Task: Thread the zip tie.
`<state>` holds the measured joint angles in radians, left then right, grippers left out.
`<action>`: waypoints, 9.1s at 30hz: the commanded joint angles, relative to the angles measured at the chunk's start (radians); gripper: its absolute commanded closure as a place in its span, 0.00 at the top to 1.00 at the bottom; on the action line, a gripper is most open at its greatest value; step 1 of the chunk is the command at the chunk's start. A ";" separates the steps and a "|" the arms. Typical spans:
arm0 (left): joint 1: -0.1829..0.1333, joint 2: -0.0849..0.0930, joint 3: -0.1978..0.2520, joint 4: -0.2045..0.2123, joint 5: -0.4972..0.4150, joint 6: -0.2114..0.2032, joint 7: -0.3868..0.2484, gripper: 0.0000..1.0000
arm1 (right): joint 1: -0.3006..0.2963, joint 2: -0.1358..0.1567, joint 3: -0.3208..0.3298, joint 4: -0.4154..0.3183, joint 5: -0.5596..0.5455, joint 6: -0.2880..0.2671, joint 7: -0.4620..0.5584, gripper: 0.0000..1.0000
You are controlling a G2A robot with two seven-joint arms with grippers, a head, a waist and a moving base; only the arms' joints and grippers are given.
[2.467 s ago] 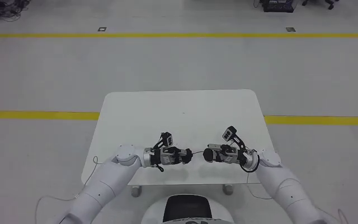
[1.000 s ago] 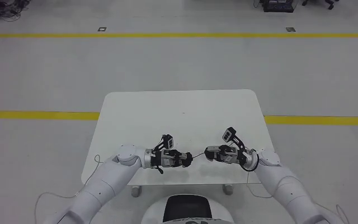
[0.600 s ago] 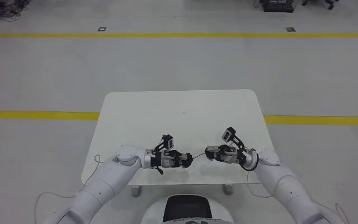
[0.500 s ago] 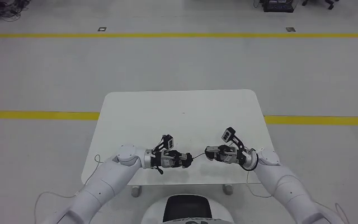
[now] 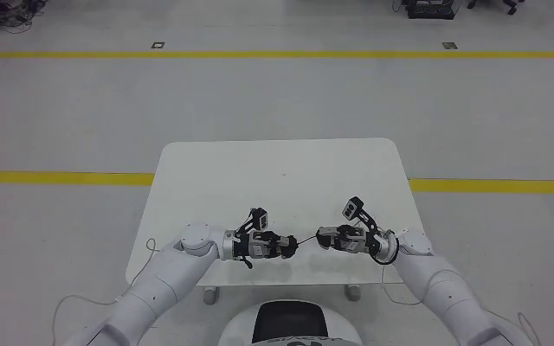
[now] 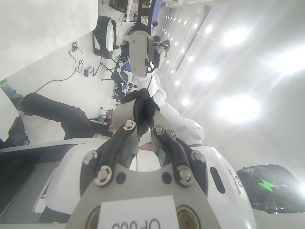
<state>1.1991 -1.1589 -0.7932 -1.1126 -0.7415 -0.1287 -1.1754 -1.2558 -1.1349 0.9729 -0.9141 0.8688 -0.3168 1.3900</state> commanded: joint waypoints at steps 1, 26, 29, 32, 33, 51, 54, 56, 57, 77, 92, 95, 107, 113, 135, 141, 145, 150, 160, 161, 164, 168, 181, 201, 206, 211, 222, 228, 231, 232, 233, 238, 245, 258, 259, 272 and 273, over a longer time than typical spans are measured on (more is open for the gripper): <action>-0.001 0.000 0.001 0.000 -0.001 0.001 0.001 0.00 | 0.000 0.001 -0.002 -0.002 -0.001 -0.001 0.000 0.09; -0.008 0.000 0.015 0.006 -0.008 -0.005 0.029 1.00 | 0.008 -0.005 0.000 0.031 0.015 -0.014 0.000 0.00; -0.008 0.000 0.015 0.006 -0.008 -0.005 0.029 1.00 | 0.008 -0.006 0.003 0.035 0.022 -0.014 0.000 0.00; -0.008 0.000 0.015 0.006 -0.008 -0.005 0.029 1.00 | 0.009 -0.007 0.011 0.045 0.021 -0.023 -0.007 0.00; -0.008 0.000 0.015 0.006 -0.008 -0.005 0.029 1.00 | 0.009 -0.007 0.011 0.045 0.021 -0.023 -0.007 0.00; 0.011 -0.024 0.058 -0.067 0.037 0.031 0.362 1.00 | -0.039 -0.016 0.040 -0.009 0.110 -0.008 -0.024 0.00; 0.010 -0.027 0.065 -0.073 0.049 0.023 0.381 1.00 | -0.035 -0.017 0.037 -0.004 0.103 -0.003 -0.028 0.00; 0.010 -0.027 0.065 -0.073 0.049 0.023 0.381 1.00 | -0.035 -0.017 0.037 -0.004 0.103 -0.003 -0.028 0.00; 0.010 -0.027 0.065 -0.073 0.049 0.023 0.381 1.00 | -0.035 -0.017 0.037 -0.004 0.103 -0.003 -0.028 0.00; 0.014 -0.032 0.075 -0.073 0.016 0.028 0.344 1.00 | -0.059 -0.033 0.036 -0.044 0.084 0.023 -0.093 0.00; 0.004 -0.042 0.089 -0.055 -0.002 0.028 0.326 1.00 | -0.052 -0.048 0.038 -0.022 0.087 0.024 -0.073 0.00; 0.003 -0.043 0.090 -0.052 -0.006 0.026 0.321 1.00 | -0.051 -0.051 0.037 -0.017 0.085 0.024 -0.073 0.00; 0.001 -0.046 0.092 -0.045 -0.010 0.022 0.312 1.00 | -0.049 -0.060 0.045 -0.003 0.080 0.018 -0.073 0.00; 0.003 -0.046 0.091 -0.044 -0.008 0.019 0.311 1.00 | -0.049 -0.063 0.049 0.002 0.078 0.020 -0.072 0.00; 0.000 -0.047 0.093 -0.041 -0.005 0.027 0.303 1.00 | -0.046 -0.073 0.058 0.013 0.044 0.037 -0.069 0.00; 0.000 -0.048 0.092 -0.034 -0.007 0.025 0.302 1.00 | -0.043 -0.074 0.062 0.022 0.028 0.041 -0.069 0.00; -0.002 -0.048 0.092 -0.031 -0.006 0.025 0.303 0.93 | -0.043 -0.072 0.067 0.025 0.016 0.044 -0.069 0.00; -0.004 -0.050 0.095 -0.027 -0.004 0.028 0.301 0.82 | -0.042 -0.072 0.071 0.028 0.003 0.052 -0.069 0.00; -0.008 -0.052 0.098 -0.019 -0.005 0.027 0.298 0.67 | -0.040 -0.073 0.072 0.034 -0.021 0.062 -0.076 0.00; -0.009 -0.052 0.099 -0.019 -0.005 0.027 0.298 0.65 | -0.040 -0.073 0.073 0.034 -0.023 0.062 -0.077 0.00; -0.009 -0.053 0.099 -0.018 -0.006 0.027 0.298 0.61 | -0.039 -0.073 0.073 0.036 -0.029 0.064 -0.081 0.00; -0.009 -0.053 0.099 -0.016 -0.006 0.026 0.298 0.55 | -0.039 -0.074 0.076 0.039 -0.038 0.065 -0.086 0.00; -0.009 -0.052 0.096 -0.016 0.000 0.026 0.297 0.41 | -0.038 -0.071 0.085 0.043 -0.073 0.066 -0.098 0.00; -0.005 -0.049 0.091 -0.028 0.036 0.020 0.339 0.07 | -0.042 -0.066 0.084 0.029 -0.134 0.084 -0.106 0.00; -0.002 -0.046 0.087 -0.034 0.045 0.020 0.347 0.06 | -0.040 -0.066 0.083 0.026 -0.138 0.091 -0.107 0.00; 0.001 -0.044 0.084 -0.039 0.049 0.022 0.350 0.07 | -0.037 -0.067 0.079 0.026 -0.145 0.100 -0.107 0.00; 0.006 -0.042 0.078 -0.043 0.048 0.022 0.348 0.06 | -0.029 -0.071 0.069 0.036 -0.152 0.106 -0.109 0.00; 0.005 -0.042 0.080 -0.040 0.048 0.024 0.345 0.00 | -0.028 -0.072 0.069 0.043 -0.145 0.103 -0.106 0.00; 0.003 -0.043 0.081 -0.037 0.046 0.024 0.341 0.00 | -0.027 -0.073 0.069 0.047 -0.142 0.102 -0.101 0.00; 0.003 -0.043 0.082 -0.036 0.046 0.024 0.341 0.00 | -0.027 -0.073 0.069 0.047 -0.141 0.103 -0.100 0.00; 0.002 -0.044 0.082 -0.035 0.045 0.023 0.340 0.00 | -0.026 -0.073 0.069 0.049 -0.141 0.103 -0.099 0.00; 0.000 -0.045 0.083 -0.028 0.045 0.017 0.337 0.00 | -0.025 -0.074 0.069 0.052 -0.139 0.104 -0.096 1.00; 0.003 -0.038 0.066 -0.026 0.077 -0.063 0.333 0.00 | -0.030 -0.073 0.082 0.056 -0.125 0.097 -0.107 1.00; 0.009 -0.031 0.051 -0.035 0.111 -0.133 0.336 0.00 | -0.036 -0.073 0.097 0.062 -0.100 0.086 -0.143 1.00; 0.005 -0.031 0.049 -0.030 0.143 -0.167 0.364 0.00 | -0.036 -0.073 0.097 0.062 -0.100 0.086 -0.143 1.00; 0.074 -0.075 -0.188 0.027 0.266 -0.211 0.262 0.00 | -0.036 -0.073 0.097 0.062 -0.100 0.086 -0.143 1.00; 0.080 -0.080 -0.203 0.022 0.295 -0.211 0.264 0.00 | -0.036 -0.073 0.097 0.062 -0.100 0.086 -0.143 1.00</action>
<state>1.2742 -1.2344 -0.9813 -1.0876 -0.4831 -0.3400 -0.9140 -1.2918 -1.2081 1.0695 -0.8520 0.7684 -0.2305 1.2466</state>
